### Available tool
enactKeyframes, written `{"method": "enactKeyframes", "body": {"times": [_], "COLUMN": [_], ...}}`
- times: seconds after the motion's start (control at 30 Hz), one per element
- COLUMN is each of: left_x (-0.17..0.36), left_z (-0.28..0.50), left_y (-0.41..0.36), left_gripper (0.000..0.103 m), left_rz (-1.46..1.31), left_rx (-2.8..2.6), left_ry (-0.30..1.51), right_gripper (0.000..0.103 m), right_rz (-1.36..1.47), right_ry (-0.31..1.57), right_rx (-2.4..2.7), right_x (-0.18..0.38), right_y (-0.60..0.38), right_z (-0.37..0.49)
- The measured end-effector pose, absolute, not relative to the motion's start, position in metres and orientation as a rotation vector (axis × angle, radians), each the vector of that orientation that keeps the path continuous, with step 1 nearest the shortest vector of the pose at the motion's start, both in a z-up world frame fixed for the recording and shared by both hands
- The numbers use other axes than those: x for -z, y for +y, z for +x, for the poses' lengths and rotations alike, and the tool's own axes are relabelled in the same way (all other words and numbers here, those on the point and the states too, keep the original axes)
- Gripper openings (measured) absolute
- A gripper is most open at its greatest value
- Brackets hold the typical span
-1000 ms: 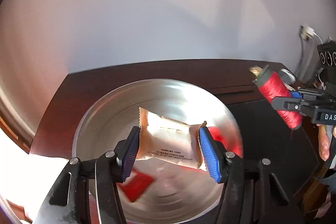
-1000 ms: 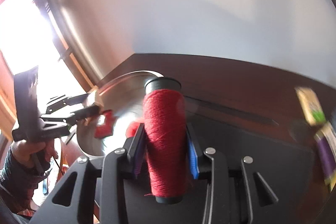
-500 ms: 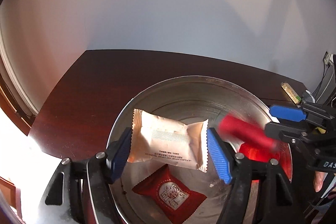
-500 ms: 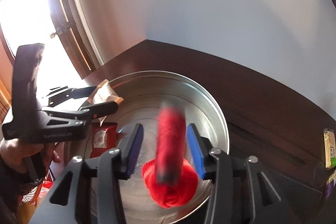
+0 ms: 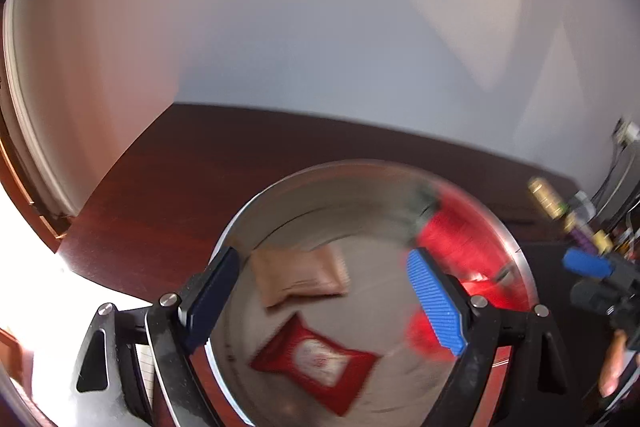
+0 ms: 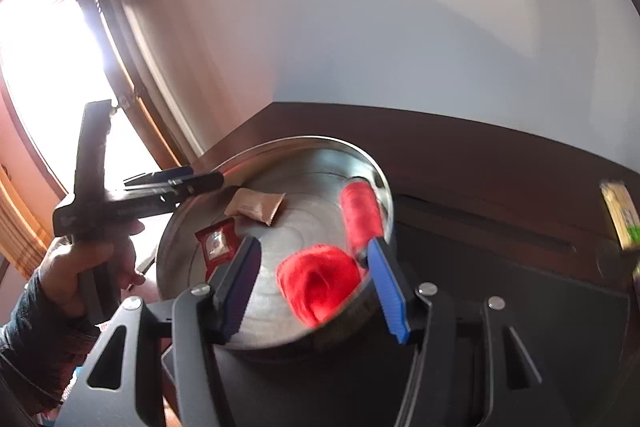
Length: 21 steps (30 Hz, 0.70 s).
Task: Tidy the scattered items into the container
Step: 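Move both tools back toward the purple spool and cracker packs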
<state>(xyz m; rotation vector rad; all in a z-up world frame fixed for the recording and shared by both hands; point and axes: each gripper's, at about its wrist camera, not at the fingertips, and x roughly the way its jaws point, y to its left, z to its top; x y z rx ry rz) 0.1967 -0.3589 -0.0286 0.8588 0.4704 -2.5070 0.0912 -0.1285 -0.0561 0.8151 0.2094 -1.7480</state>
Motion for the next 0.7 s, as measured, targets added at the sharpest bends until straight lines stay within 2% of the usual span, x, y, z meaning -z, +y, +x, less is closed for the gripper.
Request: {"method": "enactKeyframes", "body": {"times": [0.13,0.27,0.7], "left_x": [0.013,0.002,0.002], "left_z": [0.195,0.188,0.115], "left_y": [-0.334,-0.302,-0.164], "left_gripper": [0.088,0.088,0.088], "left_rz": [0.803,0.807,1.004], "left_rx": [2.576,2.640,2.922], "left_ry": [0.481,0.442,0.333], "right_gripper": [0.060,0.067,0.067], "right_rz": [0.800,0.798,0.853], "right_ry": [0.177,0.132,-0.060], "right_rx": [1.784,1.834,2.038], "right_x": [0.054,0.052,0.063], "right_y": [-0.108,-0.076,0.064], "right_z": [0.095,0.090,0.064]}}
